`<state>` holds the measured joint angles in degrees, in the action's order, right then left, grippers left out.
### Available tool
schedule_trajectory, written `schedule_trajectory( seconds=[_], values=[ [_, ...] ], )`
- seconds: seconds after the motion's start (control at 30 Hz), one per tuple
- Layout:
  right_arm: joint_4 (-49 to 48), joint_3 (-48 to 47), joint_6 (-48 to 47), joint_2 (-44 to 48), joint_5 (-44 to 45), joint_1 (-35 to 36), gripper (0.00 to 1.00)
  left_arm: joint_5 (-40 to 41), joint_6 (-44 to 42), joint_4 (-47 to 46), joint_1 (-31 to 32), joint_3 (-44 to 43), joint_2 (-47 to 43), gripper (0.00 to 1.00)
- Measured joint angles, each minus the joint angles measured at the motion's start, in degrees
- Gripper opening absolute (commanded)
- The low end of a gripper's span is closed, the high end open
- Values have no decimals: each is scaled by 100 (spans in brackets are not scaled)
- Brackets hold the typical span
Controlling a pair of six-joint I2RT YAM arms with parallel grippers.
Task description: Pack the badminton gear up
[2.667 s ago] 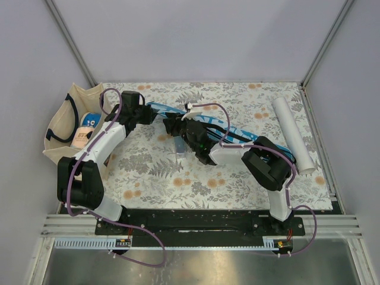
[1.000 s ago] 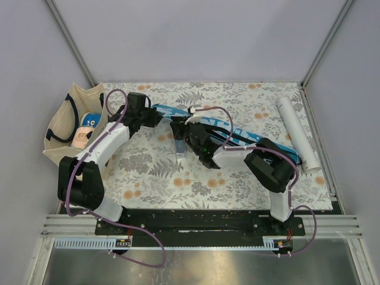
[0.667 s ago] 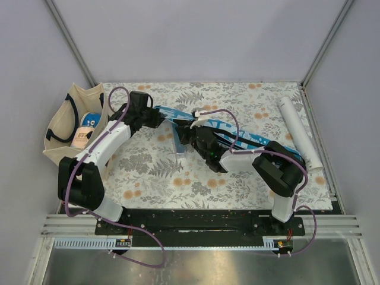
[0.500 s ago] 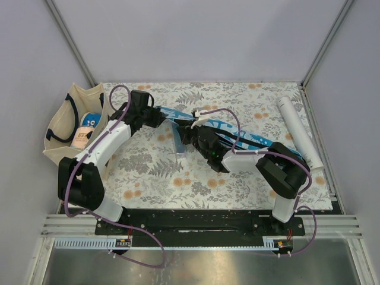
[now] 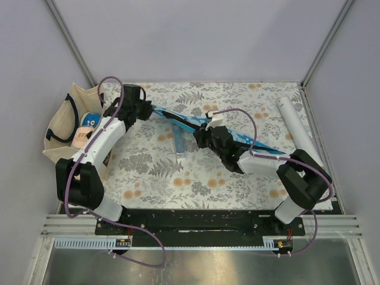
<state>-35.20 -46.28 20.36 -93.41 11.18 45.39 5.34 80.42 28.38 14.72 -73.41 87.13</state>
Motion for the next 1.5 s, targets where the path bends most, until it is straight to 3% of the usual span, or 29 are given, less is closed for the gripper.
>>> schedule_trajectory(
  seconds=[0.17, 0.47, 0.8, 1.1, 1.27, 1.5],
  values=[
    [918, -129, -127, 127, -306, -175, 0, 619, -387, -348, -291, -153, 0, 0],
    [2011, -79, 57, 575, -24, -326, 0, 717, -1005, -577, -225, -382, 208, 0],
    [3499, 708, 769, 1786, 702, -1069, 0, 949, -1963, -833, -317, -1051, 636, 0],
    [4607, 1263, 1058, 2527, 1082, -2162, 0, 966, -2288, -870, -1064, -1248, 977, 0],
    [4765, 1370, 1132, 2798, 1049, -2787, 0, 835, -2448, -837, -1261, -1637, 1235, 0],
    [4363, 1419, 1322, 2376, 367, -3501, 0, 262, -2551, -835, -1478, -1714, 1357, 0]
  ],
)
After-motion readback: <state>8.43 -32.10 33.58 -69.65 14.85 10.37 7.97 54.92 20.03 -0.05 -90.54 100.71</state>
